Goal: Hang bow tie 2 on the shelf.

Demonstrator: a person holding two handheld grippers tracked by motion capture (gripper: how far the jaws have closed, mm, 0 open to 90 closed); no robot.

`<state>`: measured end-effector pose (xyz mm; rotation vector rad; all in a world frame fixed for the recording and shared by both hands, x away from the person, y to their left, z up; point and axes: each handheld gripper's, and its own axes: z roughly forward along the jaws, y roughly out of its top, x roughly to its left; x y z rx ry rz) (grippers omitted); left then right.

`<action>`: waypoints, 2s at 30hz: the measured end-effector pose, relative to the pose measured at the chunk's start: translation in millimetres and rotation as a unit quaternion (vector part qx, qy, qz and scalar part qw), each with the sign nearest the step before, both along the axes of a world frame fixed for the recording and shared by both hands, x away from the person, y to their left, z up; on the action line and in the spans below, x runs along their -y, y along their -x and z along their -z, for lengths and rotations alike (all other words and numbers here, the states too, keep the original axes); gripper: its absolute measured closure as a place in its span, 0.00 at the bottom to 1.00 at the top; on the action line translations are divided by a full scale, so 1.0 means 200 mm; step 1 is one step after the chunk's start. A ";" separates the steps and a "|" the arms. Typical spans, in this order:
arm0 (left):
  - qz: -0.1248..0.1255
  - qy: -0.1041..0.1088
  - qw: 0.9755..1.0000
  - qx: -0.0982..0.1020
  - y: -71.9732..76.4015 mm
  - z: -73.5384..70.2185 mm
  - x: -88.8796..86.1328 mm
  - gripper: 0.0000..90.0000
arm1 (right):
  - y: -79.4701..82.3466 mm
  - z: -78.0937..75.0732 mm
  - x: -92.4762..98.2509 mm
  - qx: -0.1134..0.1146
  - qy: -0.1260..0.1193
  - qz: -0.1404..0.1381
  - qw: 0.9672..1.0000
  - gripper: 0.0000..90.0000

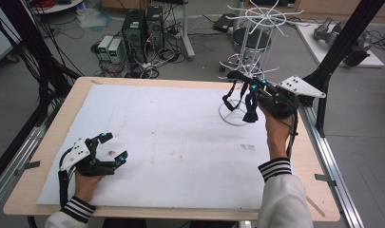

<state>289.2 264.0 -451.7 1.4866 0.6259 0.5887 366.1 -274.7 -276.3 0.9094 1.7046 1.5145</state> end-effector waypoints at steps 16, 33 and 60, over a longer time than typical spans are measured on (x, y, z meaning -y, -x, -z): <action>0.001 0.001 1.000 0.000 0.00 0.01 0.00 0.09 | -0.04 0.02 0.02 -0.006 -0.002 0.013 1.000 0.92; -0.002 -0.001 1.000 0.003 0.01 0.01 0.00 0.09 | -0.04 0.03 0.00 -0.016 0.028 0.024 0.999 0.76; -0.004 -0.001 1.000 0.007 0.02 0.01 0.00 0.09 | 0.29 0.10 0.05 0.006 -0.008 -0.022 1.000 0.09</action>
